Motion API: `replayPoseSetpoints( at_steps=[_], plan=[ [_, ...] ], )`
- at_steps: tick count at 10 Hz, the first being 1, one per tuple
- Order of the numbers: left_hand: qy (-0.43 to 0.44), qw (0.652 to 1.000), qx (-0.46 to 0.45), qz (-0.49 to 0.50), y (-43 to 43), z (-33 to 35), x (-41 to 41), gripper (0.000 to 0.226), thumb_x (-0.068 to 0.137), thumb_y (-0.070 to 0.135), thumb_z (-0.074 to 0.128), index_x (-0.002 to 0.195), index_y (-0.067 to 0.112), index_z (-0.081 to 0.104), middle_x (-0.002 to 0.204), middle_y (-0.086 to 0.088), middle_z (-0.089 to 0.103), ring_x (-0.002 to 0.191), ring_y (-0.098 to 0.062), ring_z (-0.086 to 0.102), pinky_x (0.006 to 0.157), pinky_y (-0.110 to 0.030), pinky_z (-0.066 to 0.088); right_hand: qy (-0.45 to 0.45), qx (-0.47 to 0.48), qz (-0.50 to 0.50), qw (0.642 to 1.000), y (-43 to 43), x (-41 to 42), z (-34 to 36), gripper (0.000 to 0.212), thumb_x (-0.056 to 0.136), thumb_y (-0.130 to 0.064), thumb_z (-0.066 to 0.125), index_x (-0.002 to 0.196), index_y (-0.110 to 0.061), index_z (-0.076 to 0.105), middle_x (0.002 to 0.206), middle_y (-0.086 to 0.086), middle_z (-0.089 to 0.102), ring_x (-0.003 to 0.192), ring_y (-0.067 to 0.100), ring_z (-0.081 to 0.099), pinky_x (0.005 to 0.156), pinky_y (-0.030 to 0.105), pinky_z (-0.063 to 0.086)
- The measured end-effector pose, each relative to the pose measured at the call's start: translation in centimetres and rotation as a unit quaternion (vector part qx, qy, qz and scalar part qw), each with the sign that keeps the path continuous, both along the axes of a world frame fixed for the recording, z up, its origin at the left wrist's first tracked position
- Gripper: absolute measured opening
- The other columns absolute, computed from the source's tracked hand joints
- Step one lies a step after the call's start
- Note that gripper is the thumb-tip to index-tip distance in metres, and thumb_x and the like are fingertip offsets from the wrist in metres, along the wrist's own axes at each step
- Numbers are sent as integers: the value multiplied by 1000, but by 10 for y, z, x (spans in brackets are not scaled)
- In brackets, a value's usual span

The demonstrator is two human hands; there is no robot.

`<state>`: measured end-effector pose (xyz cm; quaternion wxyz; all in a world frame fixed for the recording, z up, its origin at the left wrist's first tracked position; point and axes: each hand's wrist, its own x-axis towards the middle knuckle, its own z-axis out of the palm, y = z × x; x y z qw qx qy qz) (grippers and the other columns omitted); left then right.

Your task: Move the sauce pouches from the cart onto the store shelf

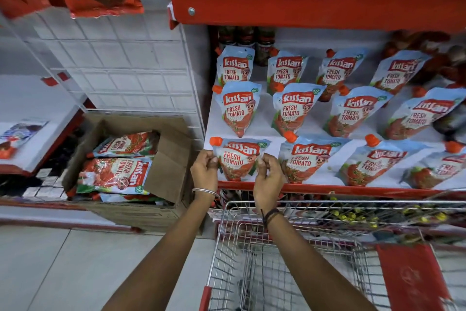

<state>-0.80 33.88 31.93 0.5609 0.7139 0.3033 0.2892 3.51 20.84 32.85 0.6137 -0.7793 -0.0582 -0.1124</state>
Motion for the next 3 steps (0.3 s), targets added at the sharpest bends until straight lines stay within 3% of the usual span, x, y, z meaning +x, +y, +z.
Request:
replayPoseSetpoints(
  at_steps=[1,2,3],
  plan=[
    [12,1000,5,5,-2,2,0,29,77,11,47,66,37,53,74,-8,58,76,-19,54,76,-55,54,-14,-35,9,999,-4,0,3,12,90,-1,53,89,6,63,83,23,68,74,4,50,61,-5,34],
    [18,1000,22,12,-4,0,0,31,82,4,48,70,32,52,74,-9,59,72,-19,54,69,-44,52,-15,-49,22,998,-7,0,6,13,90,-3,53,89,4,64,84,23,69,74,16,54,59,-4,33],
    [21,999,42,1,-13,5,-7,13,86,0,49,85,11,55,82,-8,62,77,-20,58,71,-36,48,23,-39,43,998,-9,-2,11,15,91,-4,52,95,4,64,92,23,70,79,18,55,67,13,40]
  ],
)
